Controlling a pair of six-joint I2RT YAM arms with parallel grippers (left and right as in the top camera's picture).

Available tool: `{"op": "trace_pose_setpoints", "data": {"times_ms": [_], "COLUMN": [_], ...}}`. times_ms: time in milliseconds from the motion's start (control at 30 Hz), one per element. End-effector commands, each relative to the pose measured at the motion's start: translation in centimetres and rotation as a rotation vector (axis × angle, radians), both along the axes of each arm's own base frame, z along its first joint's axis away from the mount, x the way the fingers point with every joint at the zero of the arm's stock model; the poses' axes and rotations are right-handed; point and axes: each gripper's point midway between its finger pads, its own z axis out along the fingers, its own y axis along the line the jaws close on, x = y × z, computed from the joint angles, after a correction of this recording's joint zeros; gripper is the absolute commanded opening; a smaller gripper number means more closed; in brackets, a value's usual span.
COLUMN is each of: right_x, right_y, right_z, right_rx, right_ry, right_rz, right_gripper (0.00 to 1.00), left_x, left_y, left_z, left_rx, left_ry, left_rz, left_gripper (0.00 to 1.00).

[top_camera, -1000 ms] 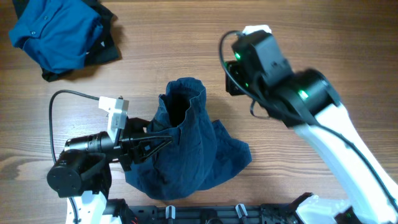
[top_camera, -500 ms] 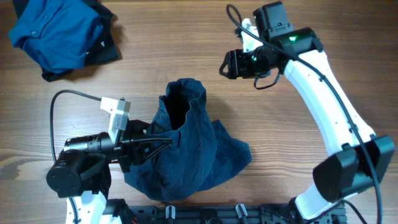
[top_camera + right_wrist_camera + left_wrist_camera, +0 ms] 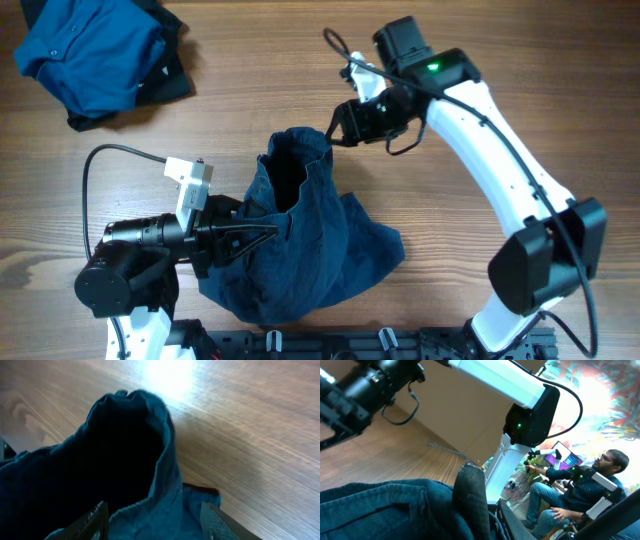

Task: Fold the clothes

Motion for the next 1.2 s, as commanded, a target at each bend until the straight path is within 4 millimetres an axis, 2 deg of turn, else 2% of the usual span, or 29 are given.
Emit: {"op": "trace_pose_setpoints", "data": {"times_ms": [0, 167, 267, 367, 500, 567, 600, 700, 767, 900, 1000, 1033, 1067, 1167], "right_x": [0.0, 0.0, 0.1, -0.2, -0.8, -0.9, -0.8, -0.5, -0.3, -0.4, -0.7, -0.9, -1.0, -1.3], "right_y": [1.0, 1.2, 1.2, 1.0, 0.7, 0.5, 0.1, -1.2, -1.8, -1.9, -2.1, -2.2, -2.3, -3.8], "right_z": [-2.7, -4.9, -5.0, -5.0, -5.0, -5.1, -5.1, -5.0, -4.3, -1.7, 1.4, 2.3, 3.0, 5.3], "right_rx": [-0.053, -0.072, -0.077, -0.083, -0.095, -0.109, -0.13, -0.201, -0.225, -0.196, -0.158, -0.147, -0.141, -0.165], "right_ry": [0.048, 0.092, 0.094, 0.108, 0.13, 0.134, 0.134, 0.108, 0.086, 0.025, -0.042, -0.062, -0.077, -0.14], "right_rz": [0.015, 0.02, 0.019, 0.019, 0.019, 0.011, -0.01, -0.053, -0.08, -0.095, -0.118, -0.121, -0.13, -0.202], "right_gripper": [0.59, 0.58, 0.57, 0.47, 0.21, 0.09, 0.05, 0.04, 0.05, 0.04, 0.04, 0.04, 0.04, 0.04], "left_x": [-0.2, -0.3, -0.3, -0.3, -0.3, -0.3, -0.3, -0.2, -0.2, 0.2, 0.9, 1.1, 1.2, 1.6], "left_y": [0.1, 0.0, 0.0, 0.0, 0.0, 0.0, 0.0, 0.1, 0.1, 0.1, 0.1, 0.2, 0.2, 0.2], "left_z": [1.1, 1.0, 1.0, 1.0, 1.0, 1.0, 1.0, 1.0, 1.0, 0.8, 0.4, 0.3, 0.2, 0.0], "left_rx": [0.004, 0.005, 0.005, 0.005, 0.005, 0.006, 0.007, 0.007, 0.009, 0.009, 0.006, 0.005, 0.005, 0.002], "left_ry": [-0.026, -0.019, -0.019, -0.02, -0.02, -0.028, -0.032, -0.035, -0.053, -0.066, -0.035, -0.026, -0.02, -0.006], "left_rz": [0.001, -0.002, -0.002, -0.002, -0.002, -0.001, -0.001, 0.0, 0.001, 0.004, 0.005, 0.005, 0.005, 0.008], "left_gripper": [0.23, 0.23, 0.23, 0.24, 0.24, 0.28, 0.31, 0.37, 0.44, 0.5, 0.76, 0.9, 1.0, 1.0]}}
